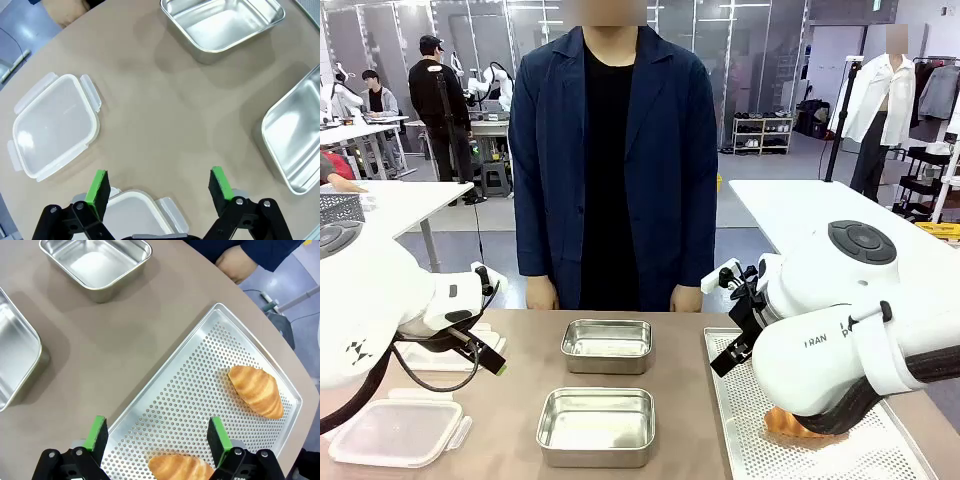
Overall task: Place the bread into the airtight container.
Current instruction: Pick up a Butter Roll and place it into an empty Airtight Container.
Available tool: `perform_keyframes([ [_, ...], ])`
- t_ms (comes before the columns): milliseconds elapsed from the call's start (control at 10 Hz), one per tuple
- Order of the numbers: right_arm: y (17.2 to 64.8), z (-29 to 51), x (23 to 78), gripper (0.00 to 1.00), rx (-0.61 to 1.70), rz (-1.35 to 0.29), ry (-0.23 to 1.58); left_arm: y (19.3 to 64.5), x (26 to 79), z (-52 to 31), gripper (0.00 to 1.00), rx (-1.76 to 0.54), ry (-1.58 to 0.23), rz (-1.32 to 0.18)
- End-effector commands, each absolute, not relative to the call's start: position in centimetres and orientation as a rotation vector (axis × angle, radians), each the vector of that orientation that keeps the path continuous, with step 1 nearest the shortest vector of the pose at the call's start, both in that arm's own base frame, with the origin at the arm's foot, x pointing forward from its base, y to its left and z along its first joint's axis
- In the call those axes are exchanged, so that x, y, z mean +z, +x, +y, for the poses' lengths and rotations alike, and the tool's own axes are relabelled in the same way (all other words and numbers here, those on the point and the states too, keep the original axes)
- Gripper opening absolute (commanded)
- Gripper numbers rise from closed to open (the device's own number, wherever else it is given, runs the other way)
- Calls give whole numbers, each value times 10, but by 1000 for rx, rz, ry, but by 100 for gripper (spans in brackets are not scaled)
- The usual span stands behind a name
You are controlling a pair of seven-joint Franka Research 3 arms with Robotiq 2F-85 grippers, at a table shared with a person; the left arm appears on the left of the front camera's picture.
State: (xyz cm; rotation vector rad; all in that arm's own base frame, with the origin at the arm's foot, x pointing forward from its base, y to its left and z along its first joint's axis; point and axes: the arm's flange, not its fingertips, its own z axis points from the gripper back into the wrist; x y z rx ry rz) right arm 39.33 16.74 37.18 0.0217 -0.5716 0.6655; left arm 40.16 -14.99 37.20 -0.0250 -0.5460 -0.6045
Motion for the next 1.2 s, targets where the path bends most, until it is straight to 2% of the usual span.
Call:
perform_keyframes([
  [0,393,167,372,100,665,-572,22,402,372,-150,100,-605,-25,-546],
  [800,393,168,372,100,668,-572,20,401,372,-150,100,-605,-25,-546],
  [1100,389,132,491,100,649,-613,113,391,457,-136,100,-609,-11,-589],
])
